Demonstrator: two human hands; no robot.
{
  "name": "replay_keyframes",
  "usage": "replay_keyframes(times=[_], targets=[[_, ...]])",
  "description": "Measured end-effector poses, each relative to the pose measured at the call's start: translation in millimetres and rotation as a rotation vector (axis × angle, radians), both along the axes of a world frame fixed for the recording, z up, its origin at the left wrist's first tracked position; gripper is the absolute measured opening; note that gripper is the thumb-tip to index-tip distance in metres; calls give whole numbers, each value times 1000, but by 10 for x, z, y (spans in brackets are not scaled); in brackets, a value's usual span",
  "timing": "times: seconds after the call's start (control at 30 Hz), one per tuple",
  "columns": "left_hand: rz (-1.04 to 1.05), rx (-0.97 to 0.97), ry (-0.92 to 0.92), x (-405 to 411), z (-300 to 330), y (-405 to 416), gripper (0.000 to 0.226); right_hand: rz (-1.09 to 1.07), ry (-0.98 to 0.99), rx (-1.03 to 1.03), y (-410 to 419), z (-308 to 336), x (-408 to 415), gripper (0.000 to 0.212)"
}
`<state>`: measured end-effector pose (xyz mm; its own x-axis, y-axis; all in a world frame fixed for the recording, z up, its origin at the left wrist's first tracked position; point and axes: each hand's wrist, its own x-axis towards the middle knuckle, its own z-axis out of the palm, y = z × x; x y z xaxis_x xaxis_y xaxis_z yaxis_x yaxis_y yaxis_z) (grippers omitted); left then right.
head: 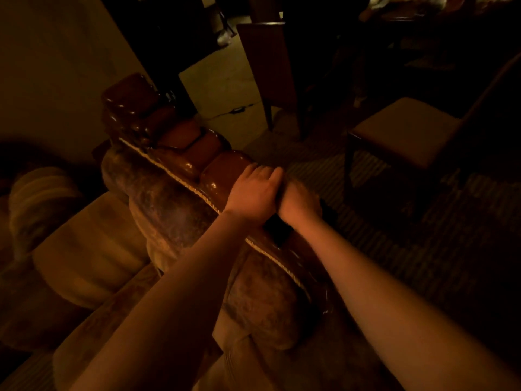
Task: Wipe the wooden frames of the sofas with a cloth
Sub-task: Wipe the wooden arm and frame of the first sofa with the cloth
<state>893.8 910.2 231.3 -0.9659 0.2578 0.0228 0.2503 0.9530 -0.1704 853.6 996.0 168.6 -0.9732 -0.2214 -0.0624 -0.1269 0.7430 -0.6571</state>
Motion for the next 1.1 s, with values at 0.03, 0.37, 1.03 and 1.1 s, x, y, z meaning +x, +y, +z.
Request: replay_keyframes(times=[0.03, 0.37, 1.03, 1.1], targets=[[-2, -31, 0, -70, -10, 17, 43, 13, -128, -135, 75, -19, -107, 29], [-51, -267, -2, -62, -282, -2, 44, -175, -633, -746, 970, -343, 231, 20], [-136, -256, 64, -80, -324, -93, 42, -241, -573, -487, 753, -228, 148, 28], [-152, -255, 93, -94, -331, -106, 43, -375, -470, -493, 822, -250, 262, 28]])
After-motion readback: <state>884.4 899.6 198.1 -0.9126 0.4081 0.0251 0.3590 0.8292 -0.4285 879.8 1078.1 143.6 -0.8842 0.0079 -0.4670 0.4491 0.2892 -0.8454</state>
